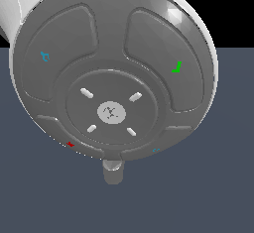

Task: Turn on the faucet by rotating a designated handle.

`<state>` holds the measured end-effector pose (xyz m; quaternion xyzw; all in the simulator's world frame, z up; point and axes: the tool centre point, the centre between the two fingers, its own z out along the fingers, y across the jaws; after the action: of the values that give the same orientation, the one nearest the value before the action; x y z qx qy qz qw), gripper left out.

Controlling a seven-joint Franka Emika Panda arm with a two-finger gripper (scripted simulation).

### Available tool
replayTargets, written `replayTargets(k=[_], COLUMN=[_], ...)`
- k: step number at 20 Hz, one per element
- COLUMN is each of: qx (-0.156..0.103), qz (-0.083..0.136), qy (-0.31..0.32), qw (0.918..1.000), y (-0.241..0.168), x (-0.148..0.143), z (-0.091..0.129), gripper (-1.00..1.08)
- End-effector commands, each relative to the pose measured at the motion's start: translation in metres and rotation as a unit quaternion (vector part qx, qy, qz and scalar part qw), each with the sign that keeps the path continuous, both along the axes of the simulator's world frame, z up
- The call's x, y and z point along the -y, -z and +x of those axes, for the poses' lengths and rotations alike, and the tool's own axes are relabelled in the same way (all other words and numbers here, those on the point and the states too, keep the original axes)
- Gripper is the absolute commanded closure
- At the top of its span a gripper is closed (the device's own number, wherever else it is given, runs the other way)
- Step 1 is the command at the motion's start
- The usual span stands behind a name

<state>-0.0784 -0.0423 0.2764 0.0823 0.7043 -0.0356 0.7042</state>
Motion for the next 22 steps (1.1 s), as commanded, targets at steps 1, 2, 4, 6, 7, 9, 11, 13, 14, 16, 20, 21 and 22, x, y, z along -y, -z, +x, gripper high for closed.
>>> replayTargets(k=[1,2,4,6,7,9,11,13,14,16,20,21,22], qx=[-0.003,-0.003,-0.002,-0.001,-0.001,0.022,0.020,0.018,0.017,0.015,0.012,0.011,0.010], qz=[-0.017,-0.017,-0.019,-0.020,-0.020,-0.002,-0.004,-0.005,-0.006,-0.008,-0.011,-0.011,-0.012], qy=[-0.014,-0.014,-0.014,-0.015,-0.015,0.000,-0.001,-0.003,-0.003,-0.004,-0.007,-0.007,-0.008], qw=[0.9998,0.9997,0.9997,0.9997,0.9997,0.9998,0.9998,0.9998,0.9998,0.9998,0.9999,0.9999,0.9998], y=[-0.006,-0.006,-0.006,-0.006,-0.006,-0.008,-0.003,0.001,0.003,0.008,0.016,0.018,0.020], x=[0.007,0.010,0.016,0.023,0.023,0.026,0.030,0.034,0.036,0.039,0.047,0.048,0.050], z=[0.007,0.007,0.007,0.007,0.007,0.003,0.003,0.003,0.003,0.003,0.002,0.002,0.002], gripper=[1.08,1.08,1.08,1.08,1.08,1.08,1.08,1.08,1.08,1.08,1.08,1.08,1.08])
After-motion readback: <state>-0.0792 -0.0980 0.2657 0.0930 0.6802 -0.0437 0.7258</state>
